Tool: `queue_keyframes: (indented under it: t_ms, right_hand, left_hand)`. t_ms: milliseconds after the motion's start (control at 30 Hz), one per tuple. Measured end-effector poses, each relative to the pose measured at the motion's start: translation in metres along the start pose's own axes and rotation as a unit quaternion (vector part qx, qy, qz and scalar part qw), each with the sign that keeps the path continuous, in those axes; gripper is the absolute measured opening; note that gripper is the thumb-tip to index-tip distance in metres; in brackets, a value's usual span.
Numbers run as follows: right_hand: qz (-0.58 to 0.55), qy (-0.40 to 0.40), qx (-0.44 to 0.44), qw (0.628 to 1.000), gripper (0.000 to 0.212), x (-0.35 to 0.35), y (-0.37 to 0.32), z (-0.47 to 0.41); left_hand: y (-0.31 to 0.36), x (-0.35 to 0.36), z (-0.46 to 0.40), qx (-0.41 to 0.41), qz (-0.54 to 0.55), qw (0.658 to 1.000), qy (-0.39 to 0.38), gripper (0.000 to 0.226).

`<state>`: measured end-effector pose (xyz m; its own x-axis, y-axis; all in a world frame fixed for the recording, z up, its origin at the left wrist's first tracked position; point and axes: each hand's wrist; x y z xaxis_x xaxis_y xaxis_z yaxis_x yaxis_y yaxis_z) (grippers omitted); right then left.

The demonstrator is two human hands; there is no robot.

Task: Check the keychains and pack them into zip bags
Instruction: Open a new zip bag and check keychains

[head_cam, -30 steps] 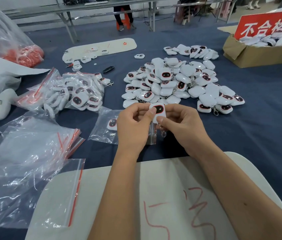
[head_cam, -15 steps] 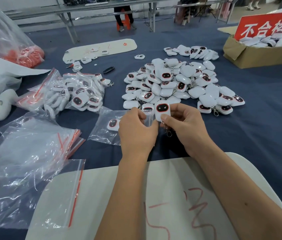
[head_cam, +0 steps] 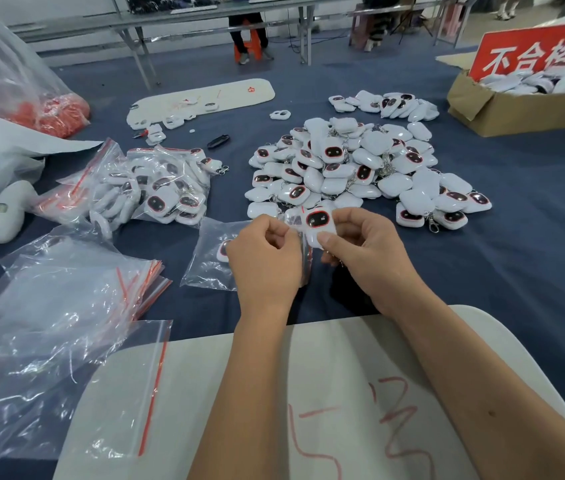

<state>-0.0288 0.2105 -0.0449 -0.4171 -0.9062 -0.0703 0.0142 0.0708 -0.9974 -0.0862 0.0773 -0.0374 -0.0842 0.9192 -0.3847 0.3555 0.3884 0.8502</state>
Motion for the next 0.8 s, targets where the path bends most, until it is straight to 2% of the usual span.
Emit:
queue_keyframes:
  t_ms: [100, 200, 300, 367, 433, 500, 600, 667, 733, 800]
  right_hand:
    - [0.076, -0.013, -0.007, 0.997, 0.02, 0.004, 0.001, 0.0]
    - [0.123, -0.002, -0.031, 0.992, 0.007, 0.006, 0.003, 0.002]
    - [0.116, 0.027, -0.053, 0.991, 0.008, 0.007, 0.004, 0.003]
    - [0.065, 0.027, -0.053, 0.996, 0.007, 0.006, 0.003, 0.004]
    - [0.016, -0.008, -0.055, 0.998, 0.005, 0.005, 0.002, 0.004]
    - [0.008, -0.076, -0.062, 0.995, 0.02, 0.006, 0.001, 0.006]
    - [0.083, -0.182, -0.069, 0.977, 0.041, 0.011, 0.0, 0.009]
    - [0.125, -0.216, -0.079, 0.965, 0.047, 0.013, -0.001, 0.011]
    - [0.121, -0.199, -0.079, 0.969, 0.055, 0.014, -0.001, 0.012]
    - [0.102, -0.105, -0.081, 0.986, 0.053, 0.015, -0.001, 0.013]
  left_hand:
    - [0.0, -0.002, 0.0, 0.008, 0.01, 1.0, 0.023, 0.017]
    - [0.0, -0.002, 0.0, 0.031, 0.004, 0.999, 0.022, 0.018]
    - [0.003, -0.001, 0.002, 0.059, 0.01, 0.998, -0.003, 0.017]
    - [0.003, 0.0, 0.002, 0.061, 0.021, 0.998, 0.007, 0.017]
    - [0.003, 0.0, 0.001, 0.055, 0.026, 0.998, 0.029, 0.018]
    - [0.003, -0.001, 0.0, 0.055, 0.034, 0.996, 0.055, 0.018]
    - [0.006, -0.004, -0.001, 0.068, 0.082, 0.99, 0.087, 0.018]
    - [0.01, -0.005, 0.0, 0.08, 0.122, 0.985, 0.093, 0.014]
    - [0.012, -0.005, 0.0, 0.088, 0.139, 0.981, 0.098, 0.013]
    - [0.012, -0.004, 0.0, 0.089, 0.133, 0.981, 0.11, 0.013]
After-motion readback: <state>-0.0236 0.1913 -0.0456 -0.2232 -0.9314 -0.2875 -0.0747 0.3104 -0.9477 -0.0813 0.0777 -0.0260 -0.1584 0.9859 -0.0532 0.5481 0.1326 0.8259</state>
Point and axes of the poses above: each hand's wrist, its own z-axis away from the middle knuckle, its own x-axis out of the palm, y = z × x, and after that the axes turned 6 degrees about x, right-handed
